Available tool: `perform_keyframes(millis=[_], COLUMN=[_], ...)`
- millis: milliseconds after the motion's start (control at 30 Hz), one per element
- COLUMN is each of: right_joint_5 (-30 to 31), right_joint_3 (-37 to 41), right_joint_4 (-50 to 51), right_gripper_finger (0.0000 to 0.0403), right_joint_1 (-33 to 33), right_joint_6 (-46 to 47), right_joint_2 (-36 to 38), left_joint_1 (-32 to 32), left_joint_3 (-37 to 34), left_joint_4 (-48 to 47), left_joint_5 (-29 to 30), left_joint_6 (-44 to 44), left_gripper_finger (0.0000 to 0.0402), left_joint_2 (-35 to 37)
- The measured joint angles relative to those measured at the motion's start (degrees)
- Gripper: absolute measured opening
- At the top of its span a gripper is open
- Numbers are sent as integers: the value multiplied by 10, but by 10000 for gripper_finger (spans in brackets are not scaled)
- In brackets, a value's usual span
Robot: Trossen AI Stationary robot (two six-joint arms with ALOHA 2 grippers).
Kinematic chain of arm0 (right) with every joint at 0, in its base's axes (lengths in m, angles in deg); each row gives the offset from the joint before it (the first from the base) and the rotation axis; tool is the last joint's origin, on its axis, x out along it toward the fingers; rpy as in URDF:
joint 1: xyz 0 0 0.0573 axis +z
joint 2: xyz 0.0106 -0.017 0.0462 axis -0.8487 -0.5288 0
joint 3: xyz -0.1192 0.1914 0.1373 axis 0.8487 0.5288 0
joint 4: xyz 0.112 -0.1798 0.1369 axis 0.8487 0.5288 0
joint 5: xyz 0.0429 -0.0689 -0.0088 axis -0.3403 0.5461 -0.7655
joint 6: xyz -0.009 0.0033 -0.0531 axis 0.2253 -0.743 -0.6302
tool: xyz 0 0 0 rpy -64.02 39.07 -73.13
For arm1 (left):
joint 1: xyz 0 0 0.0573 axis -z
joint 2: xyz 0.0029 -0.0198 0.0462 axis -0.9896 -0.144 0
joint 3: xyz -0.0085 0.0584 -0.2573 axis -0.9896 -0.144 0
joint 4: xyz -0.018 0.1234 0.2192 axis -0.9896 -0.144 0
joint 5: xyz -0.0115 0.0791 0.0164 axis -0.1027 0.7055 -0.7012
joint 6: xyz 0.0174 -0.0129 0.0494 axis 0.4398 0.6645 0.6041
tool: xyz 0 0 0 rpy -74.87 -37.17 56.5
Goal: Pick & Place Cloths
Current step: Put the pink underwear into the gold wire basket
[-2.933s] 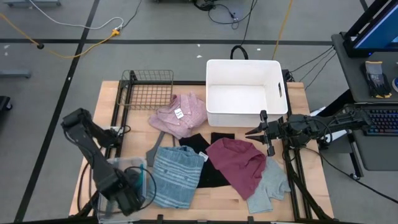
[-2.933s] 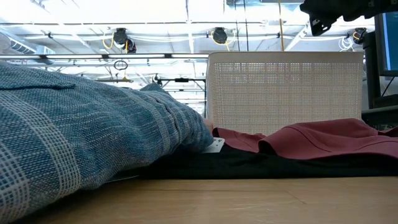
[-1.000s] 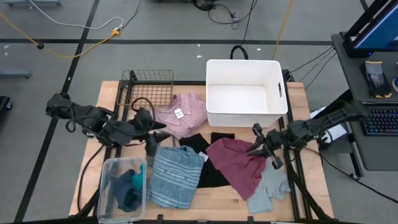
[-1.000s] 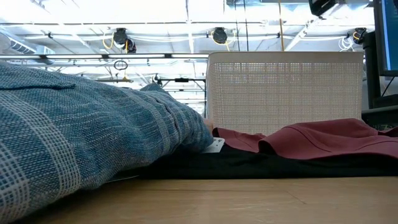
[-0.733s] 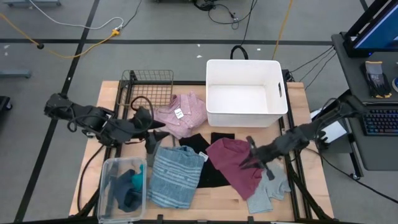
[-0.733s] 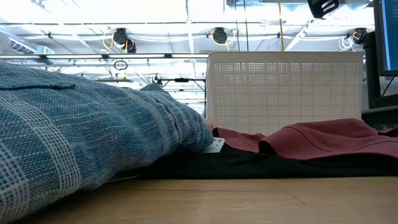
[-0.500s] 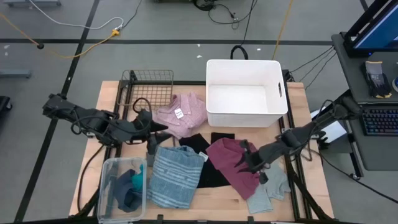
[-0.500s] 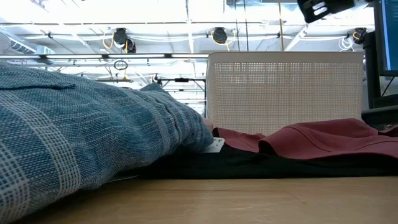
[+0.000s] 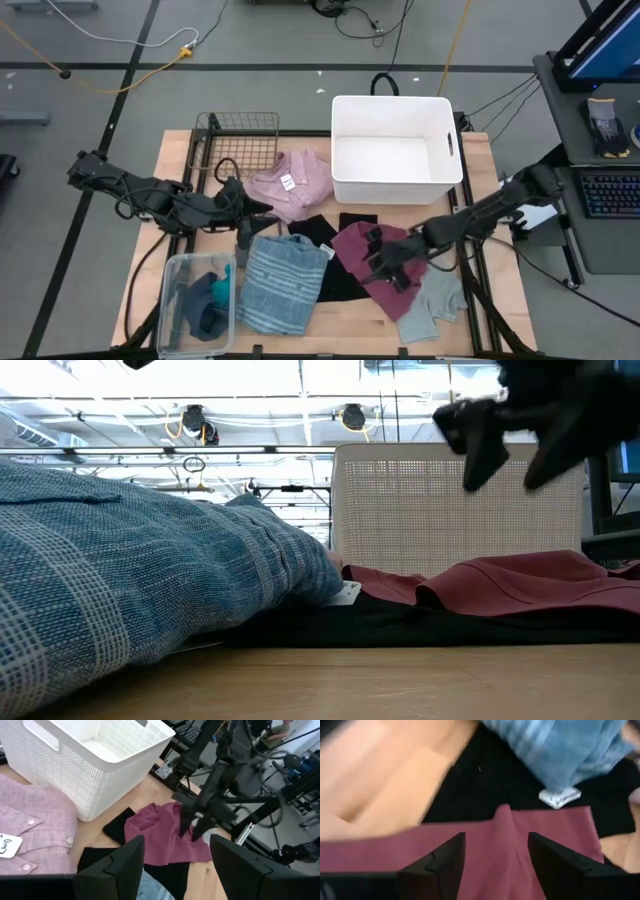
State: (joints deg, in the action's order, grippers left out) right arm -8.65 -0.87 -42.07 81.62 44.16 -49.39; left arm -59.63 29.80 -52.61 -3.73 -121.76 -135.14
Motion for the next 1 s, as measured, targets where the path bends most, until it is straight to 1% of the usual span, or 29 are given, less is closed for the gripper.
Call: perform_keyframes(millis=[167, 267, 367, 600, 700, 933, 1000], right_joint_5=[-11, -32, -31, -35, -60, -58, -48], right_joint_3=[0, 0, 0, 1, 1, 1, 1], right_joint_4=[-26, -61, -80, -86, -89, -92, -91], right_gripper_finger=[238, 246, 251, 252, 252, 252, 249], right_joint_1=[-11, -18, -22, -44, -49, -48, -48], right_joint_6=[-25, -41, -55, -71, -76, -93, -91], right_joint_2=[-40, -62, -73, -96, -119, -151, -157], left_joint_1=[0, 0, 0, 0, 0, 0, 0], left_joint_3=[0, 0, 0, 0, 0, 0, 0], left_joint_4=[2, 2, 2, 1, 2, 1, 1], left_joint_5=[-6, -13, -13, -13, -14, -14, -14], left_joint_6=[-1, -1, -1, 1, 1, 3, 3], left_gripper_finger=[230, 230, 230, 230, 230, 230, 230], left_joint_2=[0, 0, 0, 0, 0, 0, 0])
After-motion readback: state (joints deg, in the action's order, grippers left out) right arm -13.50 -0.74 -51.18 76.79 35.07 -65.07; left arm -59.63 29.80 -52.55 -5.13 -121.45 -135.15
